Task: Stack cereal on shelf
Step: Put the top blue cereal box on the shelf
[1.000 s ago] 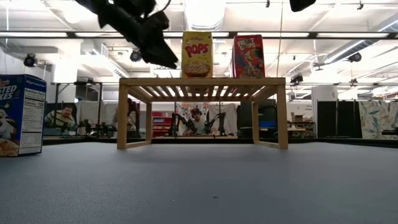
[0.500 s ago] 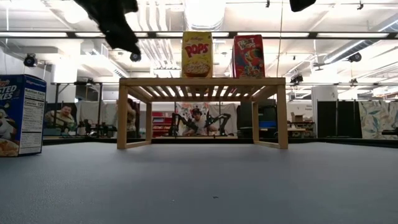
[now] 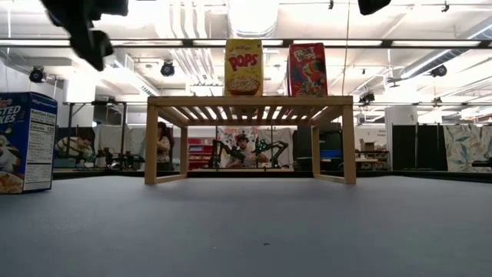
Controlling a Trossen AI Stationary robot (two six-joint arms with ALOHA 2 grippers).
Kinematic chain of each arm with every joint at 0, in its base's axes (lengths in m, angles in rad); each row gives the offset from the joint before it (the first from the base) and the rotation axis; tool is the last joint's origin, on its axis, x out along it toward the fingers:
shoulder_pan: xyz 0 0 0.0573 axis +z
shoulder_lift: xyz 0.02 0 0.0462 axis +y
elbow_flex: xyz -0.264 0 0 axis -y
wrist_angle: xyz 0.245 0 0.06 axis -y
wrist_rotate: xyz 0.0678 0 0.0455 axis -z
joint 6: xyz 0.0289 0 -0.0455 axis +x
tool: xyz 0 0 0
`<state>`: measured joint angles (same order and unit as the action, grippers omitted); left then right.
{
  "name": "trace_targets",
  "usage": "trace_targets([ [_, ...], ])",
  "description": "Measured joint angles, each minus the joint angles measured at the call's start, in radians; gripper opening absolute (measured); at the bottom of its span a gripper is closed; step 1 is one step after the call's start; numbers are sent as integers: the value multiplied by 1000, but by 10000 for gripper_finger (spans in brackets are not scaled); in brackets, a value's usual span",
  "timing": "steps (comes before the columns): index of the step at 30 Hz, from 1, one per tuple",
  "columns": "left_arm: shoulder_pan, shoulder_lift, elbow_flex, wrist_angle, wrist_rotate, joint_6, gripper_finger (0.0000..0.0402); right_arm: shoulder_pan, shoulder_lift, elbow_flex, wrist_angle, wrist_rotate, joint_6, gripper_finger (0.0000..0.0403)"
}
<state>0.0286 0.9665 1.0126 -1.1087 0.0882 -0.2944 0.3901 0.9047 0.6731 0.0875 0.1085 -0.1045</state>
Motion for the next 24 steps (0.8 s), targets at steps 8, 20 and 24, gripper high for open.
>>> trace_targets([
  [8,-95,-23,-2,-96,-37,-137,232,0,0,0,0,0,-13,237],
  [20,-227,-24,-75,-145,-71,-160,233,0,0,-16,0,6,-22,237],
  [24,-273,-26,-109,-147,-71,-164,233,0,0,-26,-1,27,-19,237],
])
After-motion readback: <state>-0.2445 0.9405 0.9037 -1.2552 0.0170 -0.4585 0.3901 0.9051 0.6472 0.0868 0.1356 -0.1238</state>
